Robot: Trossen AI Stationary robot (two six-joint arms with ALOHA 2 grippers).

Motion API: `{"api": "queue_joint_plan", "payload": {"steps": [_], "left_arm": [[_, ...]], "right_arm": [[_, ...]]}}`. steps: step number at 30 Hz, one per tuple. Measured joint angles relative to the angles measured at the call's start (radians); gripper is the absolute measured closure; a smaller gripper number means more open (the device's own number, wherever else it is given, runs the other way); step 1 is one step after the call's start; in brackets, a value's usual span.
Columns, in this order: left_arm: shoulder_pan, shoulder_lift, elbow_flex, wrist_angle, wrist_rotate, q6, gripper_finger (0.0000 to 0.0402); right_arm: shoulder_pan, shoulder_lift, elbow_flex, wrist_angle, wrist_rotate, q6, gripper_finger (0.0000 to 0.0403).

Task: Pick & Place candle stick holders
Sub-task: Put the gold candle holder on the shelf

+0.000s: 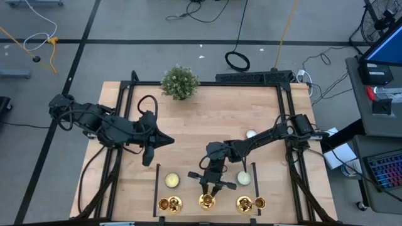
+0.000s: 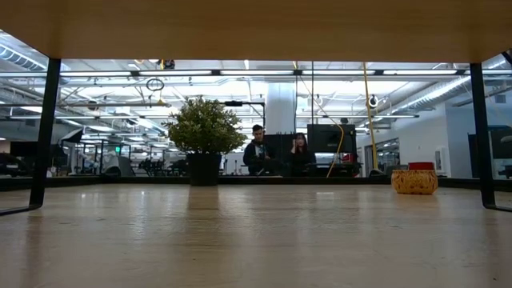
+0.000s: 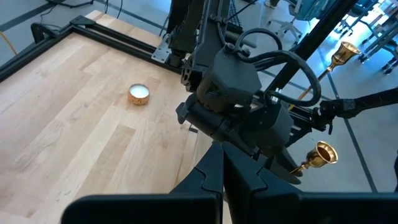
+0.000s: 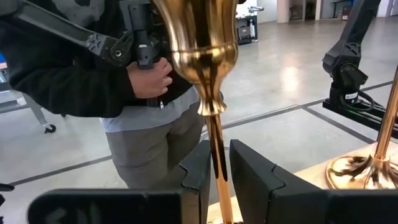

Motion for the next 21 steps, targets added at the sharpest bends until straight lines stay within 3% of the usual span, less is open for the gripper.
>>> {"api": "queue_joint_plan", "payload": {"steps": [21], "left_arm": [[0.0,0.0,0.0,-0.007,0.0,-0.003,0.0399]], "right_arm": [[0.007,0.0,-0.001,0.011,0.024,0.061,0.0343]]}}
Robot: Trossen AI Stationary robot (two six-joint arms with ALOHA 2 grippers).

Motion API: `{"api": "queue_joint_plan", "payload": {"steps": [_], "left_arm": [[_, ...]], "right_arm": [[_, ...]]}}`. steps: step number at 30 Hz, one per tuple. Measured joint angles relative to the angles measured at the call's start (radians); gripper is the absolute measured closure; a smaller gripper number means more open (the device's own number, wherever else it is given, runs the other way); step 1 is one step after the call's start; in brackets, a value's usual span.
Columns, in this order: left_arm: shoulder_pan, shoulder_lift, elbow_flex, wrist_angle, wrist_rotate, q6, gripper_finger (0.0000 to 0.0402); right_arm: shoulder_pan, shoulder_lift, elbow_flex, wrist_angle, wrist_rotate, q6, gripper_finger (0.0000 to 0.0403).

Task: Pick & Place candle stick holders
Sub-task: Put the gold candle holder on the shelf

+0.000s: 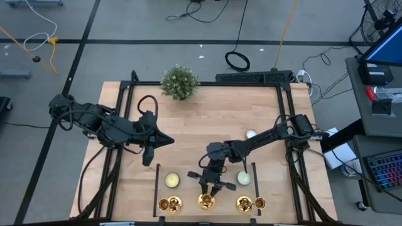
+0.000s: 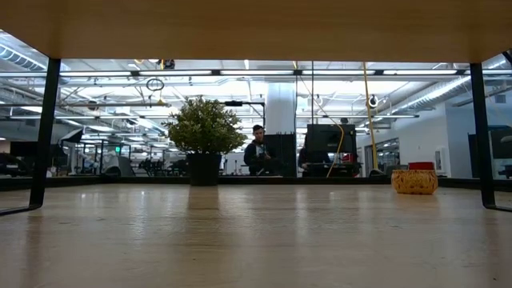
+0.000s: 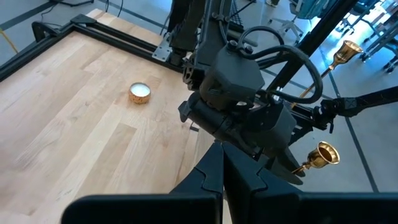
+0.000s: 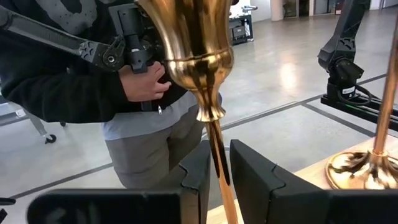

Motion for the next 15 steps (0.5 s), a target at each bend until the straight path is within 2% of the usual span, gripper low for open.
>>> {"api": "queue_joint_plan", "payload": {"steps": [8,15], "left_arm": [[0.0,0.0,0.0,-0.007,0.0,0.0,0.0399],[0.0,0.0,0.0,-0.007,0.0,0.0,0.0399]], "right_arm": [[0.008,0.0,0.0,0.021,0.001,0.056,0.0337],[0.013,0.0,0.0,0.029,0.053,0.079,0.0276]]}}
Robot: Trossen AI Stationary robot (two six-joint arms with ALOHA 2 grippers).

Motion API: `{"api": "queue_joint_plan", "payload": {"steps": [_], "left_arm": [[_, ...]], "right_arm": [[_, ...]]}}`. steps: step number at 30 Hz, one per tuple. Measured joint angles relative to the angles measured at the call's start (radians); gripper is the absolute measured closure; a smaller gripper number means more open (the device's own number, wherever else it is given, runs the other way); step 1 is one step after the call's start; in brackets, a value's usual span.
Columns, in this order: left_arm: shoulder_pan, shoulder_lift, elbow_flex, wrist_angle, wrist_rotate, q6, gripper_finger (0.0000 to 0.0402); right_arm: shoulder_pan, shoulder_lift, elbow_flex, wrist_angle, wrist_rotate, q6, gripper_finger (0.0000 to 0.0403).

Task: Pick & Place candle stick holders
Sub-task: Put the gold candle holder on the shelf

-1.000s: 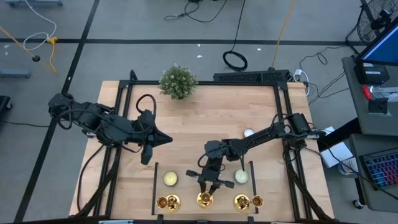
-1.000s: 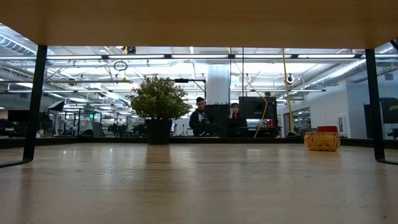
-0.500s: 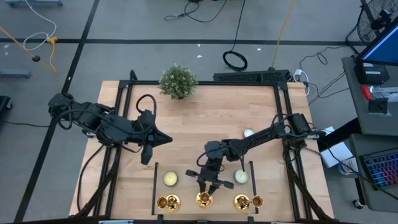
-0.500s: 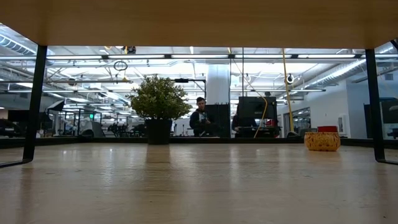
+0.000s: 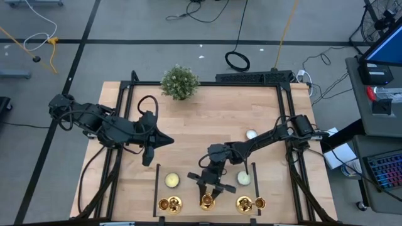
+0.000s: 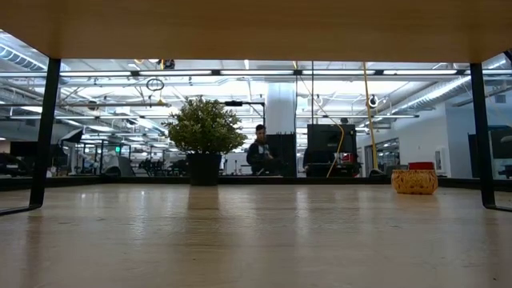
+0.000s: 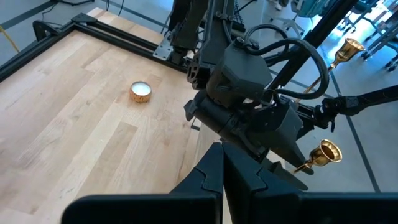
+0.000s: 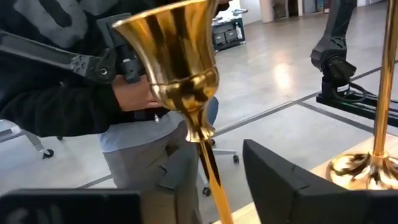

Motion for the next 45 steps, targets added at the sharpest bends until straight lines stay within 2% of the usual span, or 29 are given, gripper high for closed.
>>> {"api": "queue_joint_plan", "payload": {"steps": [5,9,25,33,45], "left_arm": [[0.0,0.0,0.0,0.0,0.014,-0.002,0.0399],[0.0,0.0,0.0,0.0,0.024,-0.003,0.0399],[0.0,0.0,0.0,0.0,0.024,0.011,0.0399],[0.0,0.0,0.0,0.001,0.024,0.015,0.0399],[-0.002,0.0,0.0,0.002,0.027,0.014,0.0399]], "right_arm": [[0.0,0.0,0.0,0.007,0.005,0.027,0.0235],[-0.001,-0.011,0.0,0.0,0.022,0.036,0.0223],[0.019,-0.022,0.0,-0.007,-0.008,0.107,0.0229],[0.019,-0.063,0.0,-0.147,0.033,0.034,0.0229],[-0.009,-0.068,0.0,-0.199,0.045,0.016,0.0229]]}}
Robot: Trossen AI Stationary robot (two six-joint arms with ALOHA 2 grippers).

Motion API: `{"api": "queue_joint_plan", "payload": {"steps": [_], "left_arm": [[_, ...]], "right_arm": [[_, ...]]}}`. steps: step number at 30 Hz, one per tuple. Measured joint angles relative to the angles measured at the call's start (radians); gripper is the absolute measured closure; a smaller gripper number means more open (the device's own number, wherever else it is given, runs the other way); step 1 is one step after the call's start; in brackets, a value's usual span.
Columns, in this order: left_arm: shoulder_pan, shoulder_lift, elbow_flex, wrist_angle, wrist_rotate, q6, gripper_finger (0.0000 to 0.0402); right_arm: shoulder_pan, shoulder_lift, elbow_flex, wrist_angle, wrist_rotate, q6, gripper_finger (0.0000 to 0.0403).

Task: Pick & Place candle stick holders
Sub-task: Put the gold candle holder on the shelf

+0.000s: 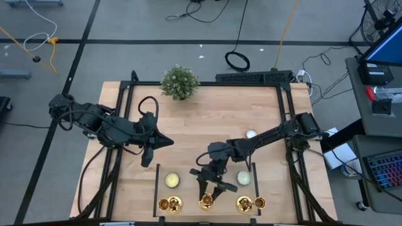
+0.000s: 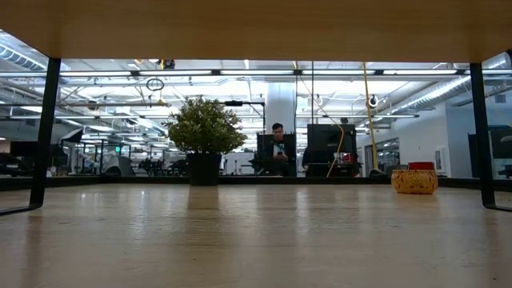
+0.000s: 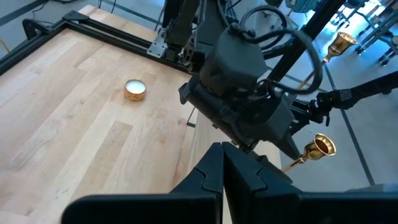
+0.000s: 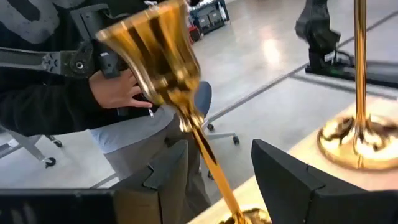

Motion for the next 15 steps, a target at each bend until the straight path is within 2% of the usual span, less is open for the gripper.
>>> {"api": "queue_joint_plan", "payload": {"steps": [7,12,15], "left_arm": [[-0.011,0.0,0.0,0.0,0.0,0.011,0.0399],[-0.011,0.0,-0.001,0.0,-0.001,0.017,0.0399],[-0.011,0.0,-0.001,0.0,-0.002,0.019,0.0399]], "right_arm": [[-0.005,-0.051,-0.07,-0.028,0.017,0.003,0.0229],[-0.005,-0.145,-0.174,0.009,0.167,-0.008,0.0229],[-0.006,-0.207,-0.231,0.025,0.293,-0.047,0.0229]]}}
